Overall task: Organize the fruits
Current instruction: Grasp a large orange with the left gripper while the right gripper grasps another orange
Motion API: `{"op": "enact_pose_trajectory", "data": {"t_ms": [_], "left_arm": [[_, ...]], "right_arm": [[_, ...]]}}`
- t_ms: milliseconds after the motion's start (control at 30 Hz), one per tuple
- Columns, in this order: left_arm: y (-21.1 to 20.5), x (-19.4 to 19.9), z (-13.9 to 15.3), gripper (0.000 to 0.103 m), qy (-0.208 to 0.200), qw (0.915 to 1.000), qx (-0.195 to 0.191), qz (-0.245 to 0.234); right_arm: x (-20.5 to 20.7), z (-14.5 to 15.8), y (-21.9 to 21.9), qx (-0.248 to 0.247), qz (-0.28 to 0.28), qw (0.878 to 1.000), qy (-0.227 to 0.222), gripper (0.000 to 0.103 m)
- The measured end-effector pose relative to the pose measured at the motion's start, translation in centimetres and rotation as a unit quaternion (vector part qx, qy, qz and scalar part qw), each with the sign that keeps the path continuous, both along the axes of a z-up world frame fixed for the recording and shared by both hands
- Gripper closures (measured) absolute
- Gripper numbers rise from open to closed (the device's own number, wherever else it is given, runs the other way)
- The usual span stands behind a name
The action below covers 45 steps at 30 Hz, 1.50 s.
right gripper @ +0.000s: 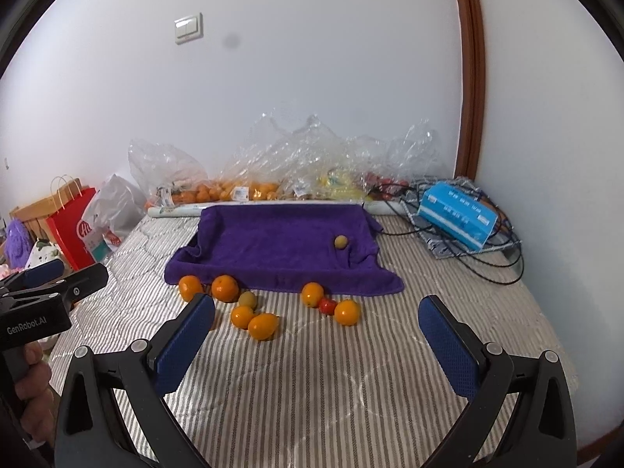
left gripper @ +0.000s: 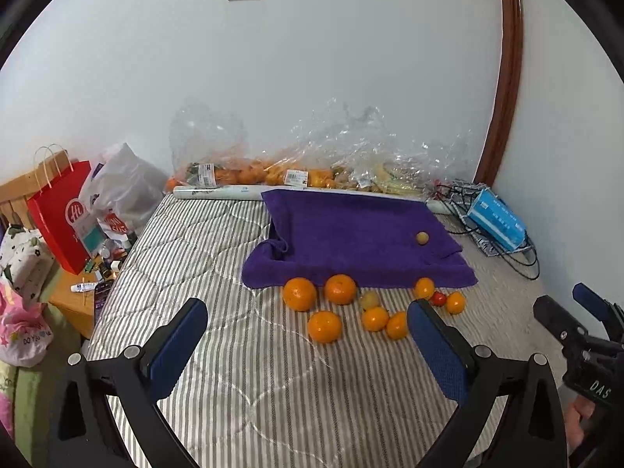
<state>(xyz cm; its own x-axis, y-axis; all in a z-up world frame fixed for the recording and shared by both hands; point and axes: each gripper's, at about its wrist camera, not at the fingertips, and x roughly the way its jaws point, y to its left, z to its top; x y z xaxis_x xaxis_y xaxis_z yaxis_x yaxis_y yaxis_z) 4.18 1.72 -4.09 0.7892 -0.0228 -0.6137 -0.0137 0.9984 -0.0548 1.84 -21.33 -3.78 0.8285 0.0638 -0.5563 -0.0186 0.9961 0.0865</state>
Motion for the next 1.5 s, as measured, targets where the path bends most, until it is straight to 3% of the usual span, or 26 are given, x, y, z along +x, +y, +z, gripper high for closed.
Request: {"op": "enact_pose_trajectory", "data": {"t_ms": [167, 233, 433, 600, 833, 967, 1300, 1500], "left_arm": [[1.0, 1.9, -2.0, 0.001, 0.018, 0.9998, -0.007, -0.006], [1.4, 2.7, -2.9, 0.007, 0.033, 0.9992, -0.015, -0.018], [3.3, 4.9, -5.9, 0.009, 0.068, 0.9973, -0.029, -0.006], [4.6, 6.0, -7.9, 0.01, 0.084, 0.9962, -0.022, 0.01], [5.9, 6.7, -9.5, 0.012, 0.09, 0.9954, -0.016, 0.027], [6.3, 7.3, -10.1, 0.012, 0.092, 0.9949, -0.029, 0.031], [5.7, 8.8, -10.7, 0.012, 0.096, 0.9945, -0.037, 0.018], [5.7, 9.1, -11.0, 0.013, 0.097, 0.9943, -0.044, 0.008]], "right_arm": [[2.0, -2.0, -0.4, -0.01, -0.013, 1.0, 0.008, 0.001], [2.5, -2.8, -0.7, -0.013, -0.021, 1.0, 0.009, 0.001], [5.8, -6.4, -1.9, 0.003, -0.015, 0.998, 0.067, 0.008], [7.7, -9.4, -2.2, -0.001, -0.008, 0.995, 0.095, 0.016], [10.3, -12.3, -2.7, -0.008, 0.007, 0.993, 0.114, 0.041], [11.6, -13.4, -3.0, -0.008, 0.02, 0.992, 0.121, 0.051], [13.8, -14.6, -3.2, 0.004, 0.048, 0.99, 0.129, 0.052], [14.5, -14.9, -3.3, 0.008, 0.061, 0.989, 0.136, 0.068]]}}
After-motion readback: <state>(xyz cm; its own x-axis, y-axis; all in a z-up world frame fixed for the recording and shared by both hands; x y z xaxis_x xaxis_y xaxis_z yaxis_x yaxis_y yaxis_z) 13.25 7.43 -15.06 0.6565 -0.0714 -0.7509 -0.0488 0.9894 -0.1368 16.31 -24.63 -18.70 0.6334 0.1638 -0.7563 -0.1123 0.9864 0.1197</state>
